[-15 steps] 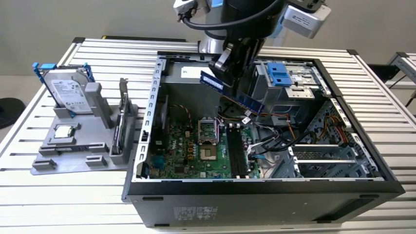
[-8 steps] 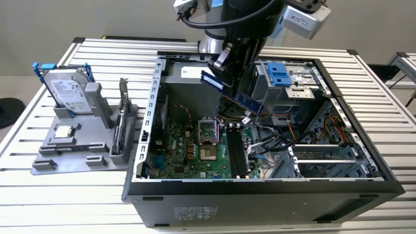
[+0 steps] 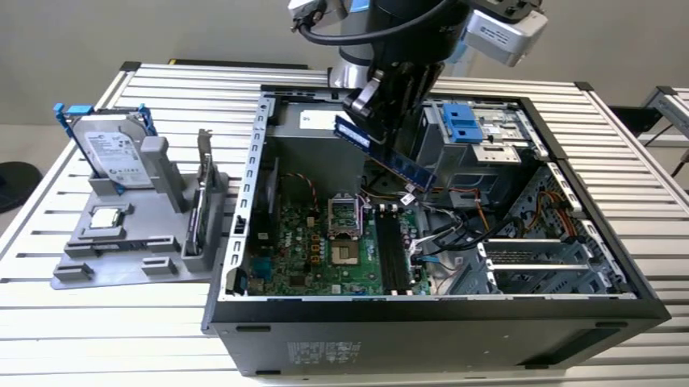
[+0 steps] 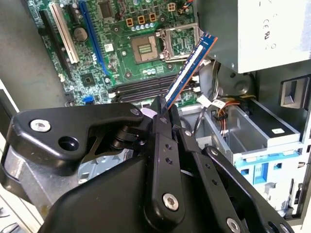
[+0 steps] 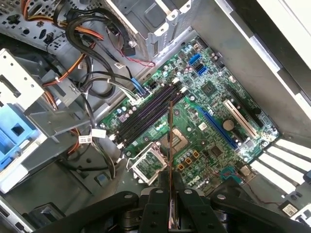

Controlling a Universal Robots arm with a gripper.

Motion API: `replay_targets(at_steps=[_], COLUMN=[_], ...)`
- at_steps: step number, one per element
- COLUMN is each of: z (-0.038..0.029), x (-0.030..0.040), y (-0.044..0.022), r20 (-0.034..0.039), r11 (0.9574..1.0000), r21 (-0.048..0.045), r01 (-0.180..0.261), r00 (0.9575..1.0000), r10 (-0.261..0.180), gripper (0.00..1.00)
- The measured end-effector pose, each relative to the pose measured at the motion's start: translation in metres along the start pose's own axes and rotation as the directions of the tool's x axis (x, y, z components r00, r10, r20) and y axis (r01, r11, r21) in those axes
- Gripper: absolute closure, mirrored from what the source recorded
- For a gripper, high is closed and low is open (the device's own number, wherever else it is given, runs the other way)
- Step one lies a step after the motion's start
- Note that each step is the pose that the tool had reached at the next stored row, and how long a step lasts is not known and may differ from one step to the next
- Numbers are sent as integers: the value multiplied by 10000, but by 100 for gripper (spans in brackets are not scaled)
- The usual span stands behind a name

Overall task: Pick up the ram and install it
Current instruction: 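Insert the ram into the slot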

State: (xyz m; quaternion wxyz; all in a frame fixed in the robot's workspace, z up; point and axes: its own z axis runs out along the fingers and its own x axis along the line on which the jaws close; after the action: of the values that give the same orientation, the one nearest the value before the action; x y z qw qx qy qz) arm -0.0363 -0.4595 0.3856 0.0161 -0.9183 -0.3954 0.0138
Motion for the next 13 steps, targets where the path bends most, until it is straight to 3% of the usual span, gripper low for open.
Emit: replay_targets(at_steps=[13], z=[0], x=[0], y=[0], r20=[-24], r11=[9983], r21=[8], r01=[-588], r00=[9983], r10=[588], gripper=[100])
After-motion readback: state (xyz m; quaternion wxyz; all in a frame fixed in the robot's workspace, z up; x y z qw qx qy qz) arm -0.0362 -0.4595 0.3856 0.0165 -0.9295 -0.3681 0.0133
